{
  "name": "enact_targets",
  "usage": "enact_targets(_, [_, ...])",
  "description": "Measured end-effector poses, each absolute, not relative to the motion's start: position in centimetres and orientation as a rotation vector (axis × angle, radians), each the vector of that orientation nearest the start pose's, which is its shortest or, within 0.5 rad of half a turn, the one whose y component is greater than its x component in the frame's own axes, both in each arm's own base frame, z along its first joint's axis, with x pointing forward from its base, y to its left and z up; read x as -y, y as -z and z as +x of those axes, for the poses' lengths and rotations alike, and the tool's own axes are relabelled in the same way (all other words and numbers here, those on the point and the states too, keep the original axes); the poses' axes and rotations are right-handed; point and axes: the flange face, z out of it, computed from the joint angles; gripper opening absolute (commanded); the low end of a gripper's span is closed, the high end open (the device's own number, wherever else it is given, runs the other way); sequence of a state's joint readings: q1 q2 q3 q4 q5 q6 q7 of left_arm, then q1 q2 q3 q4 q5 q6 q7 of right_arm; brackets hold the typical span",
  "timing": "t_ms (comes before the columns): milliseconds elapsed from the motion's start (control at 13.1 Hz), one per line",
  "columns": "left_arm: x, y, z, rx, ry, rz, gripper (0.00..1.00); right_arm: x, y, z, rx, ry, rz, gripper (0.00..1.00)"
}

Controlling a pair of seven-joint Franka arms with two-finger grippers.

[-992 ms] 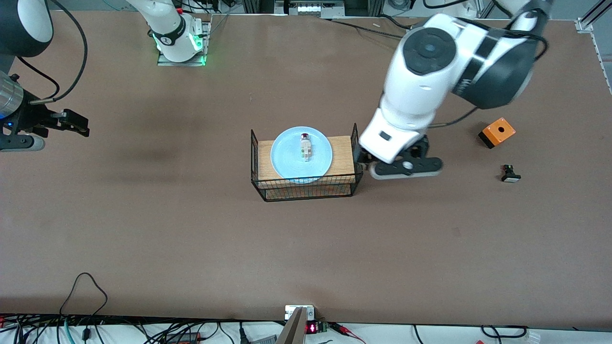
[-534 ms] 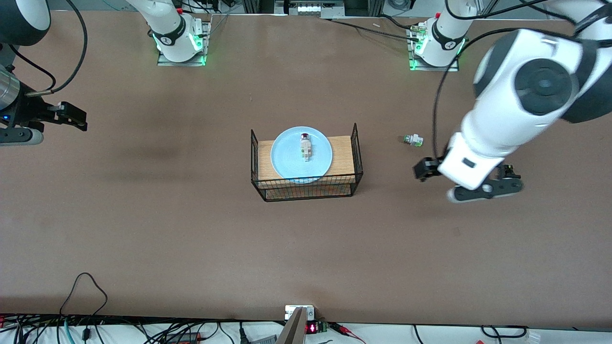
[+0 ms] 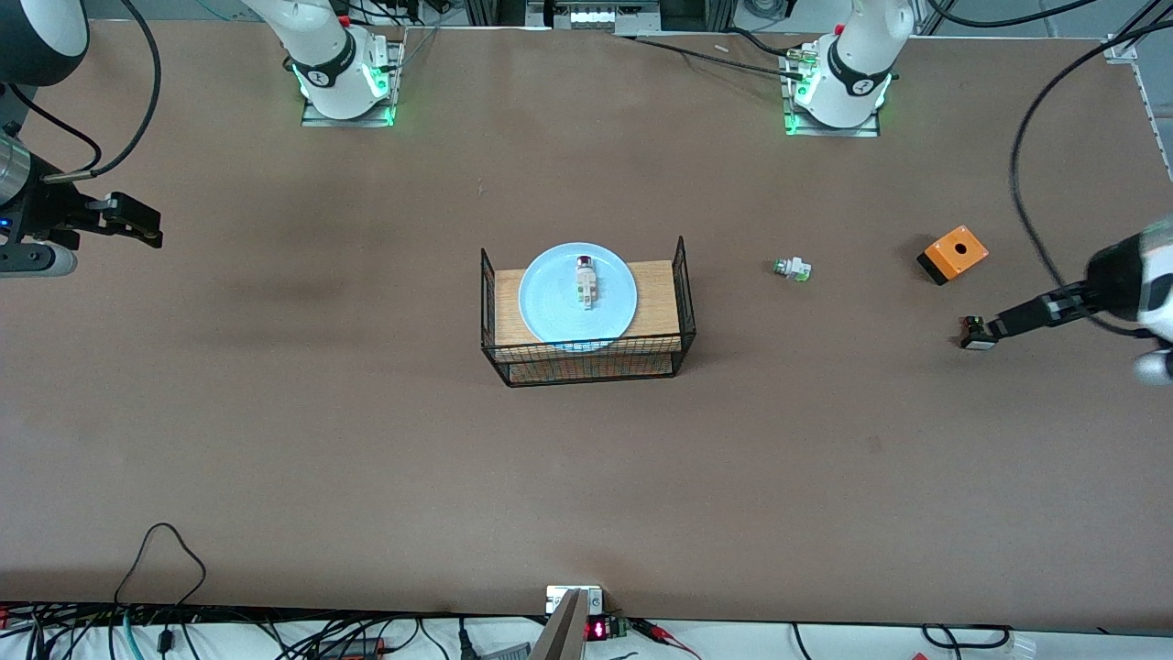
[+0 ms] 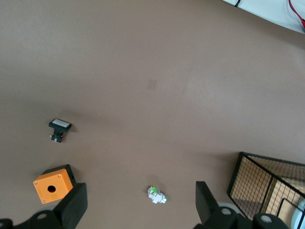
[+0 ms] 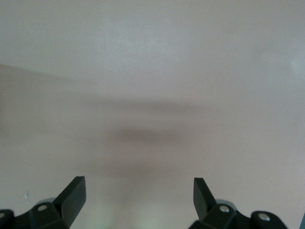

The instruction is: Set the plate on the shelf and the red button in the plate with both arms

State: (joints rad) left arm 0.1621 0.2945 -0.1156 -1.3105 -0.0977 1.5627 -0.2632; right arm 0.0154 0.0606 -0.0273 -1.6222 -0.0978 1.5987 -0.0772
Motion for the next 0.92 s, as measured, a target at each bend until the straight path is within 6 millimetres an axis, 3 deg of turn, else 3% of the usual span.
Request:
enact_targets(76, [-3.7, -57.3, 63.3, 0.482, -0.095, -3.236, 1.00, 1.7, -56.8, 57.1, 0.116, -0.145, -3.232, 1.00])
enact_targets(305, [-2.2, -56.6, 61.9, 0.428, -0.135, -3.227, 1.00, 1.7, -56.7, 57.2, 0.117, -0.148, -3.231, 1.00])
enact_targets(687, [0.5, -56.6, 62.1, 0.175, 0.027, -3.152, 1.00, 1.9, -56.5, 57.2, 0.110, -0.154, -3.232, 1.00])
enact_targets(916, [-0.1, -56.4, 61.5, 0.099, 0.057, -3.146, 1.00, 1.9, -56.4, 57.3, 0.107, -0.158, -3.231, 1.00])
